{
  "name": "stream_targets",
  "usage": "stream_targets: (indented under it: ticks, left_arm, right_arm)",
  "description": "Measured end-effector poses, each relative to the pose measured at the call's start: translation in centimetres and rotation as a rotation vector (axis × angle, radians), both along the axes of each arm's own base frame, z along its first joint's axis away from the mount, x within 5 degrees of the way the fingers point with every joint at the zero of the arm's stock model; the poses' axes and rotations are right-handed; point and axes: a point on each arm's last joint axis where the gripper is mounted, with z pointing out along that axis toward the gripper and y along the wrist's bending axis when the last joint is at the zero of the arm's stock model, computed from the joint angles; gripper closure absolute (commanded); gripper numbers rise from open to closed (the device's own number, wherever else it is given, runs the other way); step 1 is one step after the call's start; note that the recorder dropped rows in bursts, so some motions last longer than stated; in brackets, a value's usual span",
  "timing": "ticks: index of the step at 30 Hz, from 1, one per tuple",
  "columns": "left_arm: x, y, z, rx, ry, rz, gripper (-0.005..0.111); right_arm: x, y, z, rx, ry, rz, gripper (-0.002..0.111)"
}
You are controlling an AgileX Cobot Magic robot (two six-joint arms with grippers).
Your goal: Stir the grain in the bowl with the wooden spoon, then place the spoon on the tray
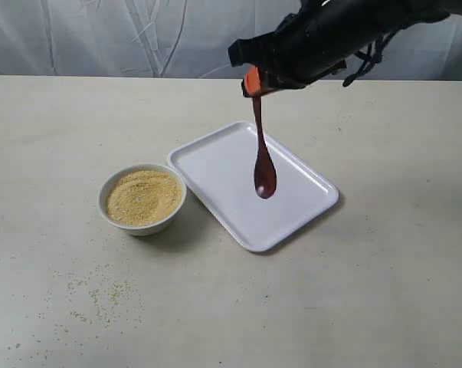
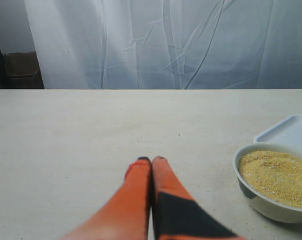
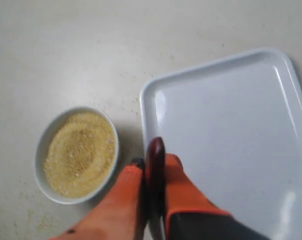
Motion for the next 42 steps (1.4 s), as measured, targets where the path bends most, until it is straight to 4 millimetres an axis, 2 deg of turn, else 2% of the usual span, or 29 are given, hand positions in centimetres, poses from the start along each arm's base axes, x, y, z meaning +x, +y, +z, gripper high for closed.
stream_targets:
  ticks: [4,10,18,20,25,30,34,36,41,42]
  left_arm:
    - [0.0,0.0,0.0,0.0,0.0,0.0,0.107]
    - [0.0,0.0,0.0,0.0,0.0,0.0,0.107]
    - [0.0,0.0,0.0,0.0,0.0,0.0,0.107]
    - [0.0,0.0,0.0,0.0,0.0,0.0,0.107]
    - [0.0,0.0,0.0,0.0,-0.002,0.0,0.107]
    - [0.0,0.0,0.1,0.0,-0.006,0.0,0.107]
    - [0.0,0.0,0.1,0.0,-0.006,0.0,0.107]
    - [0.0,0.0,0.1,0.0,-0.007,0.0,0.107]
    - [0.0,0.0,0.1,0.0,-0.009,0.0,0.107]
    - [0.0,0.0,0.1,0.0,-0.009,0.0,0.107]
  right_arm:
    - [2.5,1.1,-1.9,-0.144,0.086,0.061,0.109]
    - [5.7,3.8,-5.5,-0.29,0.178,0.185,0.109]
    - [7.6,8.0,-9.8,-0.424,0.138,0.301,0.109]
    - [7.7,8.4,-10.8,-0.478,0.123,0.313,0.102]
    - [7.8,8.5,-12.2,-0.534,0.138,0.298,0.066]
    - [7.9,8.3,-12.2,-0.539,0.164,0.218,0.053]
    - [7.9,8.2,-10.8,-0.518,0.169,0.133,0.055]
    - [7.7,8.1,-9.1,-0.495,0.154,0.094,0.065]
    - [6.7,7.6,-4.8,-0.43,0.122,0.032,0.109]
    - [6.3,7.4,-4.3,-0.423,0.127,0.028,0.108]
